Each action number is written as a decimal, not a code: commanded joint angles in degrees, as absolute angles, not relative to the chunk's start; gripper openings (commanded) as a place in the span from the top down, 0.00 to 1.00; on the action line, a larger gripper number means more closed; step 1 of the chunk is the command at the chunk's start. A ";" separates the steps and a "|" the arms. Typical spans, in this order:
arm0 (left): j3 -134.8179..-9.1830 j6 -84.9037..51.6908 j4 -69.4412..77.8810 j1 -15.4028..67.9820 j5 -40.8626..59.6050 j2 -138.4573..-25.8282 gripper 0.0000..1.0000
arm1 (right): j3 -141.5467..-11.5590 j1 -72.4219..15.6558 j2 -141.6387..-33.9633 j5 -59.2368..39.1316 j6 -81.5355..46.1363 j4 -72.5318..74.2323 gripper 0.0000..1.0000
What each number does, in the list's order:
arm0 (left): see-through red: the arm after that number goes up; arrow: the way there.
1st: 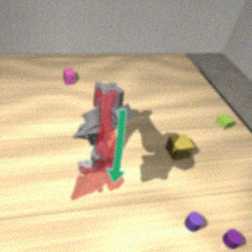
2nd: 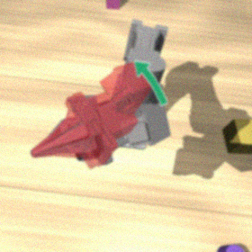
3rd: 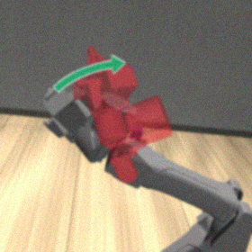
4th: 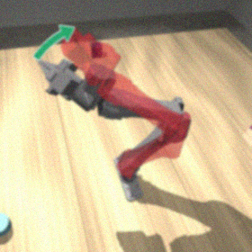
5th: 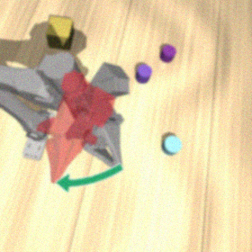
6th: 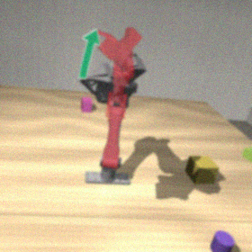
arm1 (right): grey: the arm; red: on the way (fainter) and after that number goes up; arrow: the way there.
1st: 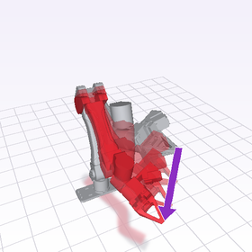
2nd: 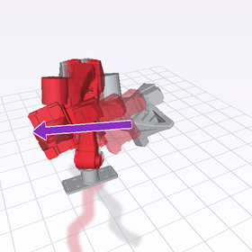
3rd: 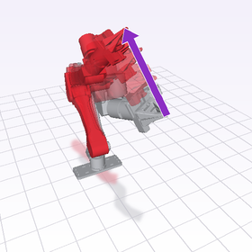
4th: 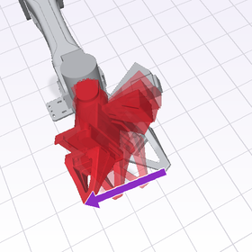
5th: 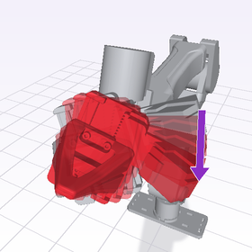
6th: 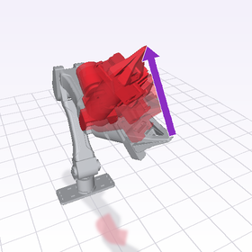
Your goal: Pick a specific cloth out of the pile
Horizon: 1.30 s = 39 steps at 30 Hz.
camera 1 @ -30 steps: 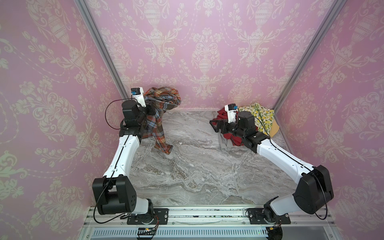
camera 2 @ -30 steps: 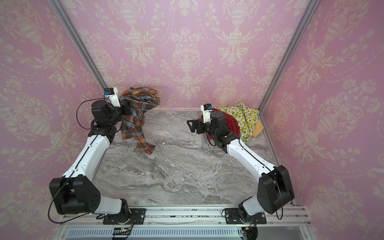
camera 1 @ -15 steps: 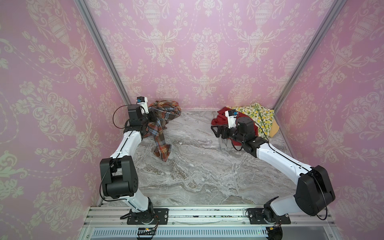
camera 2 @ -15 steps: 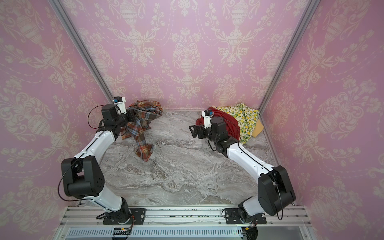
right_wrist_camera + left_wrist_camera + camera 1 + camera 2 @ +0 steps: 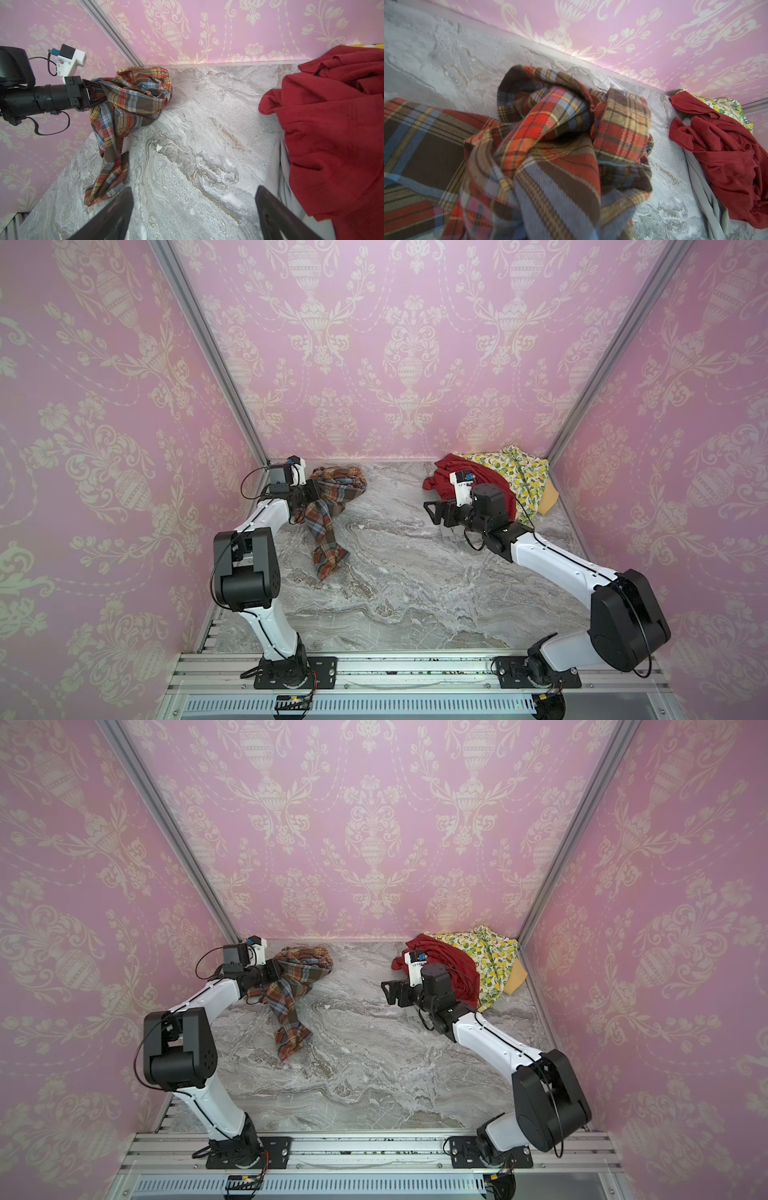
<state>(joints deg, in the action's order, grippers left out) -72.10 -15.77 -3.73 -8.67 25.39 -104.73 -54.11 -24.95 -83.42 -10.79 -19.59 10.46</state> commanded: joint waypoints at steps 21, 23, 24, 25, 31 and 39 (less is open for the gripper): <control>-84.31 -18.18 -22.29 -11.20 19.01 -113.53 1.00 | -51.33 -25.22 -81.91 -9.58 -19.86 13.96 0.08; -84.40 -18.42 -22.85 -11.49 18.84 -114.08 1.00 | -51.33 -25.26 -81.82 -9.43 -19.86 13.81 0.08; -84.37 -18.74 -22.99 -11.68 18.97 -114.19 1.00 | -51.33 -25.25 -81.69 -9.33 -19.86 13.80 0.08; -84.37 -18.97 -23.30 -11.82 19.11 -114.19 1.00 | -51.25 -25.28 -81.61 -9.24 -19.86 13.79 0.08; -81.71 -22.08 -21.77 -12.13 22.72 -110.39 1.00 | -51.64 -25.23 -81.82 -8.66 -20.02 13.17 0.08; -75.36 -27.64 -17.87 -12.11 30.35 -101.42 1.00 | -51.60 -25.31 -81.57 -8.89 -20.82 13.80 0.09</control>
